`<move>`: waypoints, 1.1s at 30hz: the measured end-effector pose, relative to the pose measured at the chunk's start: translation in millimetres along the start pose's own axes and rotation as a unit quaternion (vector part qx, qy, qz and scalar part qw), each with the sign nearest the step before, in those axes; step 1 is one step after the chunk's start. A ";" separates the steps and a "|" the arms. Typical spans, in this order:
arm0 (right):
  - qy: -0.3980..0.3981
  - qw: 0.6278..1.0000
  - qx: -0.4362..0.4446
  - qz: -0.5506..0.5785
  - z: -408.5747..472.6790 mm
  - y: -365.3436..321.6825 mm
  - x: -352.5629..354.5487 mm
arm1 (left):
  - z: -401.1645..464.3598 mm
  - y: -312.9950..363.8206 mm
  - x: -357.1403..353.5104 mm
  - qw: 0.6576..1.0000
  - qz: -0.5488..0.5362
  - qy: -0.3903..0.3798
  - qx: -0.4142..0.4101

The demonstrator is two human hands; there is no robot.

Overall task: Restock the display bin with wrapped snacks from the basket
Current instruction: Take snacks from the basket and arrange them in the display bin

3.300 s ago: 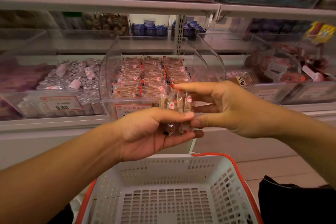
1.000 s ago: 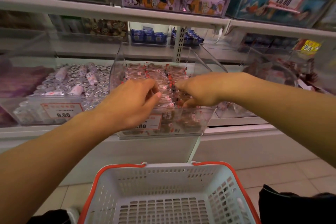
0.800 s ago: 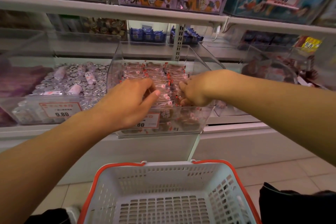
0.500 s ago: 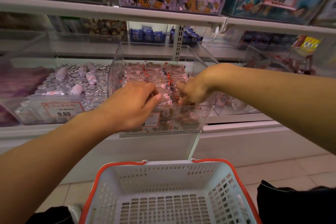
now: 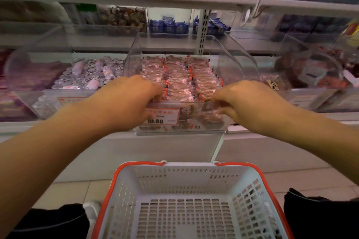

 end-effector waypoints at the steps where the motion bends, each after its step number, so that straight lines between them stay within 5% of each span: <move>1: 0.009 1.000 -0.003 0.012 1.8 2.8 -2.1 | 1.7 -1.7 -1.1 1.000 0.002 -0.006 0.006; 14: 0.081 0.993 -0.062 0.055 38.5 31.6 -23.6 | 40.8 -24.1 -17.5 0.998 -0.017 0.029 0.049; 33: 0.039 0.996 -0.067 0.050 29.0 22.6 -31.5 | 19.7 -10.0 -17.7 0.997 0.016 0.053 0.051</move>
Point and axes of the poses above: each hand's wrist, its own z-axis towards the middle knuckle, its own x-axis out of the back of the hand, y = z × x, the point moved 4 cm from there along z, towards the middle knuckle, and after that the axes turned 14 degrees about y, right-handed, at the moved point
